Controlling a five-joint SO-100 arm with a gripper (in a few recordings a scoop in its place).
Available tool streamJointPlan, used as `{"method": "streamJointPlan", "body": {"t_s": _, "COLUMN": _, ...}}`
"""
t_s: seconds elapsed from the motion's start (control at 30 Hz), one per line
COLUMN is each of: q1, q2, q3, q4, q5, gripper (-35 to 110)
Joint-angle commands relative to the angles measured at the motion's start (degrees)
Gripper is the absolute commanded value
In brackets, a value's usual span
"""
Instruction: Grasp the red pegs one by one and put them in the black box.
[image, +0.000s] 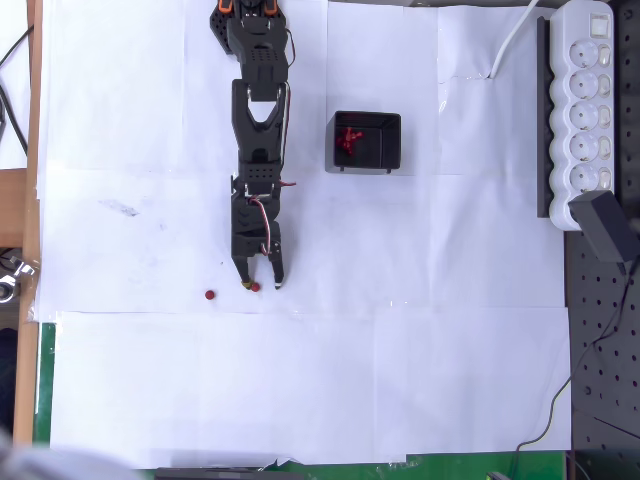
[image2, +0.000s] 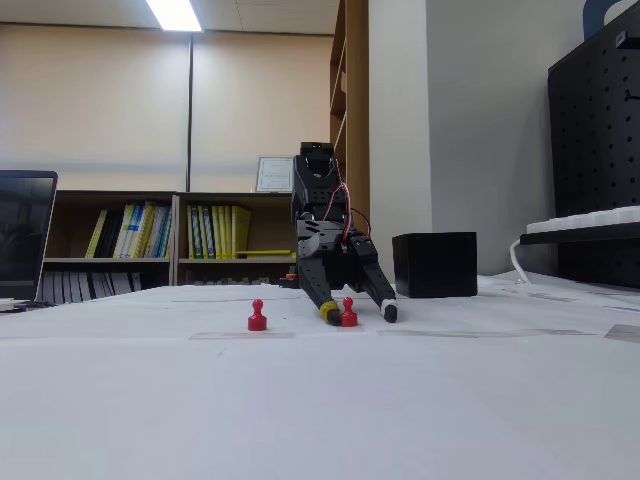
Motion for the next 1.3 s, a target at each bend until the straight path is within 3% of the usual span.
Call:
{"method": "streamJointPlan", "body": {"t_s": 0.0, "q1": -0.53, "q2": 0.09, "q3": 3.34, "q4": -1.58, "q5": -0.53, "gripper": 13}}
{"method": "streamJointPlan", "body": {"t_s": 0.73, "q1": -0.18, "q2": 0.18, "q3": 3.69, "q4": -1.76, "q5": -0.7, "gripper": 0}}
{"method": "streamJointPlan", "body": {"t_s": 1.27, "q1": -0.26, "q2": -3.6, "q3": 3.69, "q4": 7.21, "q5": -1.85, "gripper": 0}}
